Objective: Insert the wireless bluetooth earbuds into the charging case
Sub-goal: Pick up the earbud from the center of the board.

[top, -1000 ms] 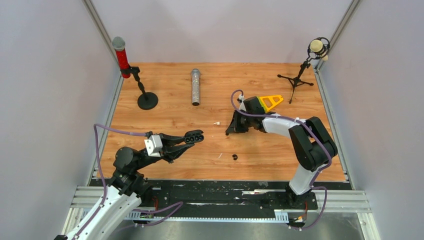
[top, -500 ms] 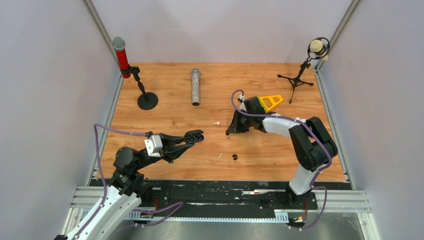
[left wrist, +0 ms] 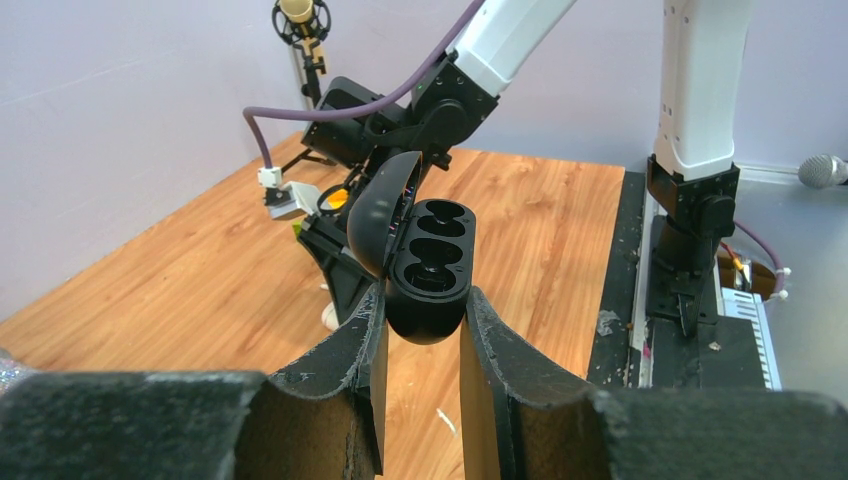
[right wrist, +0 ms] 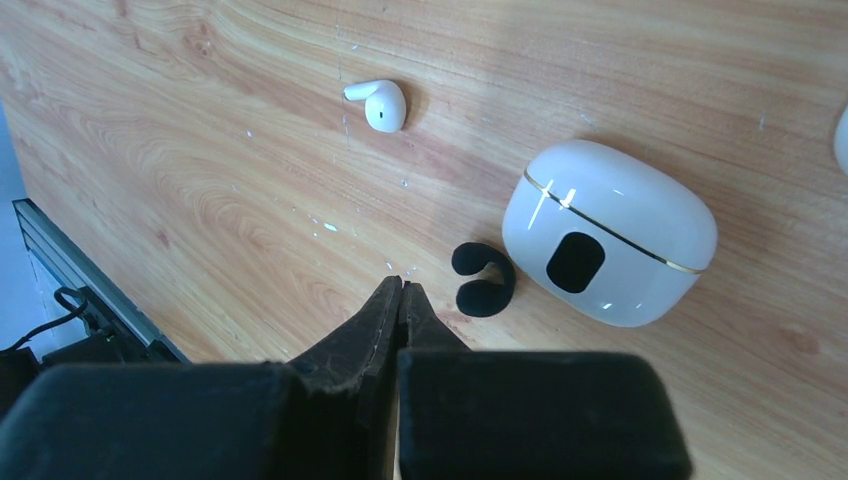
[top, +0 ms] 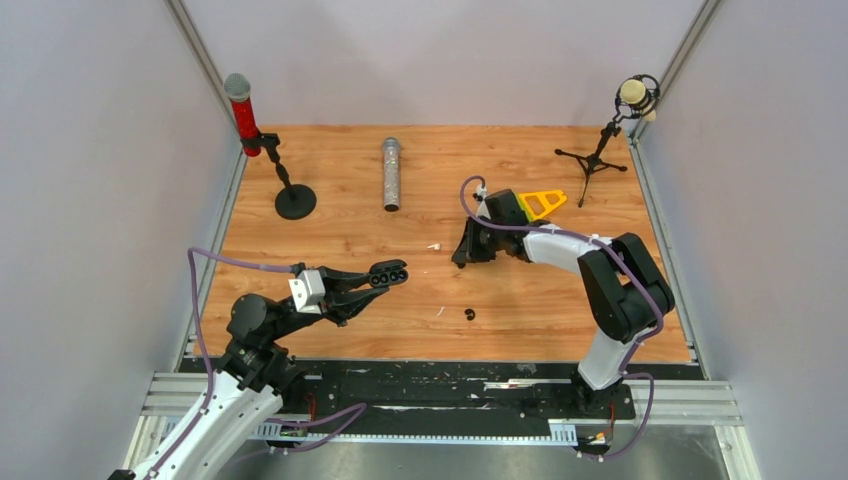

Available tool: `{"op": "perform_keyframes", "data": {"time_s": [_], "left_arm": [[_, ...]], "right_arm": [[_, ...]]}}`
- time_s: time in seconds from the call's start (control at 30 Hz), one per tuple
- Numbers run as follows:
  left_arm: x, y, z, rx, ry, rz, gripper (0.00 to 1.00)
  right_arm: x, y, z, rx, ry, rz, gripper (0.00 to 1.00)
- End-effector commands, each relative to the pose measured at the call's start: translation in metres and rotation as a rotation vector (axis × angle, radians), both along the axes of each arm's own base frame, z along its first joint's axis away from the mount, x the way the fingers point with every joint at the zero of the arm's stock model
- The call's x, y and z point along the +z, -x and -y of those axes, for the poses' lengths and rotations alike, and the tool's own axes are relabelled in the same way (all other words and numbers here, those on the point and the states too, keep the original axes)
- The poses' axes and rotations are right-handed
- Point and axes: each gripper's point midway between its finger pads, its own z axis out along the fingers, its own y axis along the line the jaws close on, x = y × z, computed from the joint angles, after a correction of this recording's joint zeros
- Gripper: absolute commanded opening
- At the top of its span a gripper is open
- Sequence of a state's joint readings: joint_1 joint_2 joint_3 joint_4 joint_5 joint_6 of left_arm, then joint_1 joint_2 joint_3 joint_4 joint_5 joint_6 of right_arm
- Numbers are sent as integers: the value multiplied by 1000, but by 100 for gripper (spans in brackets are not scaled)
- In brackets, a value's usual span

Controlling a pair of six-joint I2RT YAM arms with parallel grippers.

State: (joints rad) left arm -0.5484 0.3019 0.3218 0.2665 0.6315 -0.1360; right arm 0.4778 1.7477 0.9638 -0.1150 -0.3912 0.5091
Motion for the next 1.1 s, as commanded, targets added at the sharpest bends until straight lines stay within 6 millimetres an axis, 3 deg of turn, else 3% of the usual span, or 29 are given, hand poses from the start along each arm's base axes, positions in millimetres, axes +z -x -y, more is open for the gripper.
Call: {"op": "perform_keyframes", "data": {"time_s": [0.0,0.1,0.23,0.3,0.5,0.87,1.07], "left_arm": [[10,2,0,-9,26,27,0],[9,2,0,-8,26,27,0],[9,2,-1,-5,26,27,0],[9,2,-1,-6,26,27,0],[10,2,-1,-5,29,29,0],[13,3,-1,-6,33,40,0],[13,4,-2,-8,34,42,0]], "right_arm": [[11,-8,-8,22,-6,50,0],[14,-8,-6,17,2,55,1],[18,-8,7,-48,38,44,28],[17,-6,14,-99,45,13,33],[2,-9,15,-183,75,-84,34],[-16,-19,26,-225,177,-77,30],[-25,-18,13,-180,206,-69,30]]}}
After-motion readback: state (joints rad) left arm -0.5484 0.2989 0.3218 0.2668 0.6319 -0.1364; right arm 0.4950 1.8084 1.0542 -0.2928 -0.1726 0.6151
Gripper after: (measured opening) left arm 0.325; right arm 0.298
